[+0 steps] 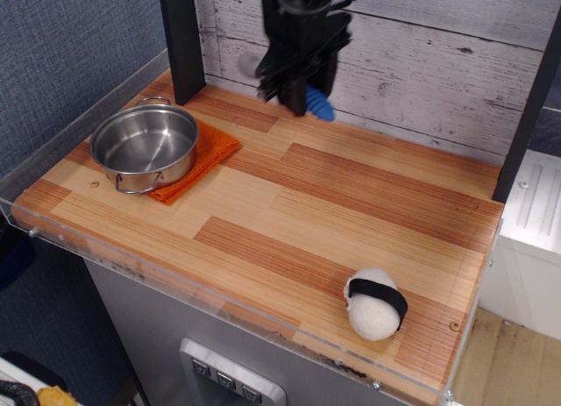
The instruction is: Move the blue spoon to the lower middle of the table
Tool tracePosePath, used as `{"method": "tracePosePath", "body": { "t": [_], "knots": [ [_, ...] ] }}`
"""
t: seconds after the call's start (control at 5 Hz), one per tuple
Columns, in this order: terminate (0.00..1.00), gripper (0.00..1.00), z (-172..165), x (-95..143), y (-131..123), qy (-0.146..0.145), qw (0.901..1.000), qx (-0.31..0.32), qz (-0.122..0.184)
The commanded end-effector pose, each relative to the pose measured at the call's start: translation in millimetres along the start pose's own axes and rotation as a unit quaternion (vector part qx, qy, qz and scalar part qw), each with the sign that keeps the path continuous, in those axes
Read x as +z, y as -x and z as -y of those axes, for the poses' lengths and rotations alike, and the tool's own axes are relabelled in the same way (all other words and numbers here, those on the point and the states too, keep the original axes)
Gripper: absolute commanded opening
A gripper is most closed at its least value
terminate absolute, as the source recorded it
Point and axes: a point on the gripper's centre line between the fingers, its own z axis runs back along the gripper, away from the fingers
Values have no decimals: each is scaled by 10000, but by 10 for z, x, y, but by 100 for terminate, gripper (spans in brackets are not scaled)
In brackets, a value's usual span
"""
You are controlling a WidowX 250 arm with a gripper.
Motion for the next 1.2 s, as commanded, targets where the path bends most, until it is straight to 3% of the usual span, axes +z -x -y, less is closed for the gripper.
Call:
{"method": "tracePosePath", "body": {
  "t": [0.0,0.4,0.6,1.0],
  "knots": [
    [0,0,-331,977,12,688,9972,-65,292],
    [0,0,-813,1341,342,678,9970,84,363],
    [0,0,-990,1300,458,521,9974,294,412],
    [0,0,-1030,977,697,282,9957,734,496]
  ]
}}
